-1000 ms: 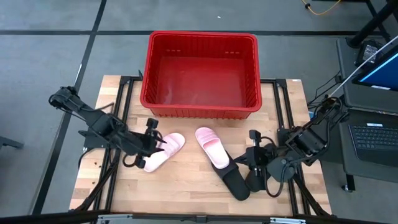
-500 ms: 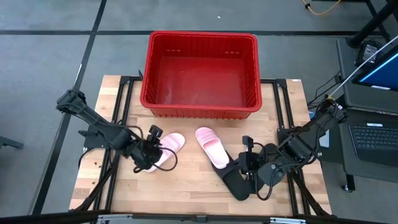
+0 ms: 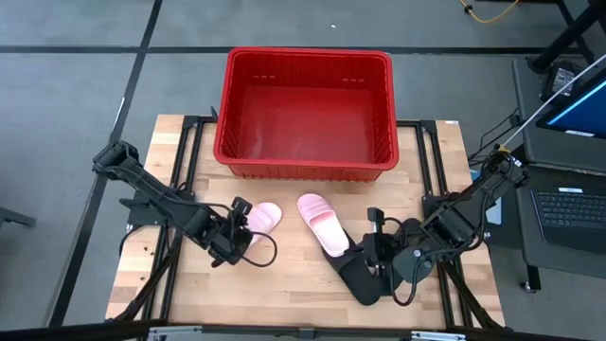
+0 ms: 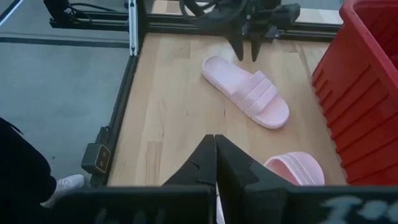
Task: Pick and place slides into bin
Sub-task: Put the left pink slide into the red bin
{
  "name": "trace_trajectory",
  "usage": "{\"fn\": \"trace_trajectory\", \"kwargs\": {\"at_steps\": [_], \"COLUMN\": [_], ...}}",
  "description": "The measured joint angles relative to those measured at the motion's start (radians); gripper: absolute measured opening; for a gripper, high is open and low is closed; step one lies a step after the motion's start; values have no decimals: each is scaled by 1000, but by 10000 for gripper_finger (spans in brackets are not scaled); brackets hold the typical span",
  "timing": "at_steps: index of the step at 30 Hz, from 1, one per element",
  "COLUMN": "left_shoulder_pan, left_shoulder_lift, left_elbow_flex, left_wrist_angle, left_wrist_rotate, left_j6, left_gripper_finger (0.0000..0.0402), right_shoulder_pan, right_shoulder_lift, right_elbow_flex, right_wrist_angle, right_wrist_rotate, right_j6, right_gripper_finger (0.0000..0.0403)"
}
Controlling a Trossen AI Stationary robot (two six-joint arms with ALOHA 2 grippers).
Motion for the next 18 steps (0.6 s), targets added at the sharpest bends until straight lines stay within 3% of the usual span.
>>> {"fn": "trace_trajectory", "kwargs": {"at_steps": [14,18], "left_shoulder_pan": [3,4], "left_shoulder_lift": [92,134], "left_elbow_flex": [0,0], "left_wrist_angle": [19,18], "left_wrist_rotate": [1,-55], "left_j6": [-25,-50], "left_gripper_finger": [127,127], "right_shoulder_pan": [0,0], "right_shoulder_lift": [0,0], "right_elbow_flex": [0,0], "right_wrist_angle": [9,9], "right_wrist_rotate": [0,-1], "right_j6": [-2,-2], "right_gripper_finger": [9,14]}}
